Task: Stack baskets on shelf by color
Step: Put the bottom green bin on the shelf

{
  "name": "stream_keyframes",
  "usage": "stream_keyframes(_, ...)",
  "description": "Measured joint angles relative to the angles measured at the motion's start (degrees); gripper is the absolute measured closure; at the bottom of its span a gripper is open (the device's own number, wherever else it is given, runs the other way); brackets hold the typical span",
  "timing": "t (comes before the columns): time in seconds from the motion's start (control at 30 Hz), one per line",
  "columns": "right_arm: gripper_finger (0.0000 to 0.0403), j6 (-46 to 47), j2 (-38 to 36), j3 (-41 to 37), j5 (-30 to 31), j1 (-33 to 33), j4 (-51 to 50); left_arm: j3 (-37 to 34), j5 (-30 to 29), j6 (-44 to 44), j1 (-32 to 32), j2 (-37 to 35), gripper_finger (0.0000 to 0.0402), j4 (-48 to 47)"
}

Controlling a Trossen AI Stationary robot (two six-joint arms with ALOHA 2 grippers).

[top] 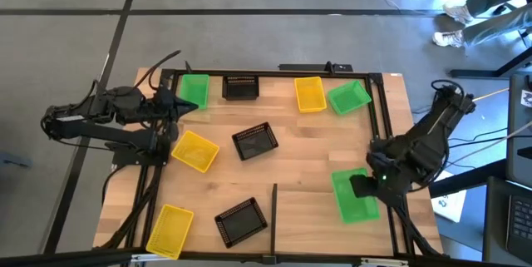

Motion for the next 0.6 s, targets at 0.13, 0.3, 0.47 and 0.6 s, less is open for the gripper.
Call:
stream_keyframes(0.13, 0.0403, 0.0, 1.5, -3.0, 3.0, 0.0, 1.3, 0.0, -2.0, 0.9, 0.0, 0.0, 0.0401, 0.0)
stream_keyframes(0.3, 0.0403, 0.2, 1.9, -5.3, 0.1, -0.2, 6.2, 0.0, -3.3, 0.9, 0.0, 0.0, 0.0401, 1.1)
stream_keyframes(0.47, 0.0403, 0.5, 1.9, -8.0, -4.3, 1.2, 12.9, 0.0, -5.7, 0.9, 0.0, 0.0, 0.0401, 2.1)
stream_keyframes(0.6, 0.0403, 2.1, 1.9, -10.6, -10.6, 2.7, 16.7, 0.0, -7.9, 0.9, 0.0, 0.0, 0.0401, 2.2)
